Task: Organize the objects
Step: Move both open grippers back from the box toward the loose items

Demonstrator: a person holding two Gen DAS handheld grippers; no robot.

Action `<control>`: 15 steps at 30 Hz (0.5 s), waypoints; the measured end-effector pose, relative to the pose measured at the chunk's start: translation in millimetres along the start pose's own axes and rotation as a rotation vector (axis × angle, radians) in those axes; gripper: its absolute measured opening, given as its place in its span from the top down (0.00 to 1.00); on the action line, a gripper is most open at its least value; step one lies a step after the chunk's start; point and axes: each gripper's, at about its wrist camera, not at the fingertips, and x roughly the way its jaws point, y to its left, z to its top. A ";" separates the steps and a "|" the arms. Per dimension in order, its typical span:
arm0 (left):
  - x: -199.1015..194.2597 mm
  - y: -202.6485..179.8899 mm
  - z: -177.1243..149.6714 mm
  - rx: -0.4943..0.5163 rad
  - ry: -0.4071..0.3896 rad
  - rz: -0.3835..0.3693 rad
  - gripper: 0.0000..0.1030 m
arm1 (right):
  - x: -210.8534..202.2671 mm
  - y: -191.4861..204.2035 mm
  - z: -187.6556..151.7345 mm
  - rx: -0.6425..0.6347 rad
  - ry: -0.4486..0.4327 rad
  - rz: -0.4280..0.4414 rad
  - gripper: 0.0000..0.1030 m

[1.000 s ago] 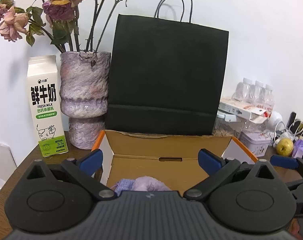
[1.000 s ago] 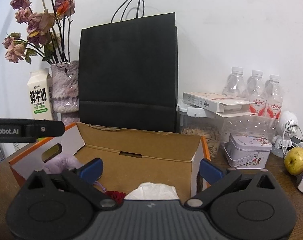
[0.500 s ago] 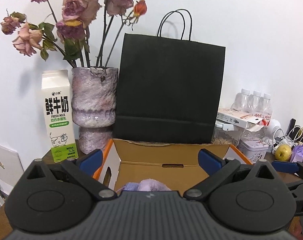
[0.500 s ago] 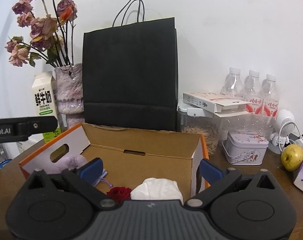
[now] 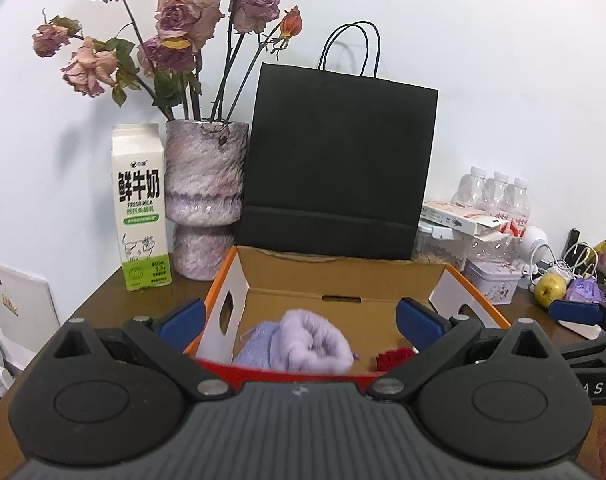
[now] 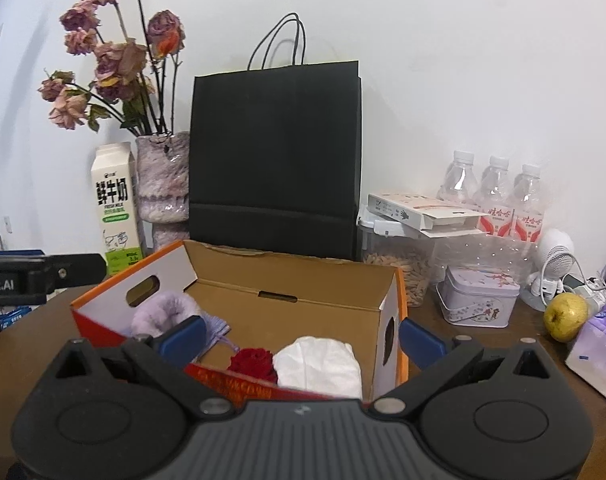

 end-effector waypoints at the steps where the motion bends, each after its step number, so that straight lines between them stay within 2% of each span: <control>1: -3.7 -0.1 -1.9 -0.001 0.003 0.000 0.00 | -4.2 0.0 -1.9 -0.004 0.001 0.000 0.00; 15: -60.4 -8.9 -31.4 0.004 0.041 0.010 0.00 | -62.8 3.4 -30.3 -0.041 0.013 0.016 0.00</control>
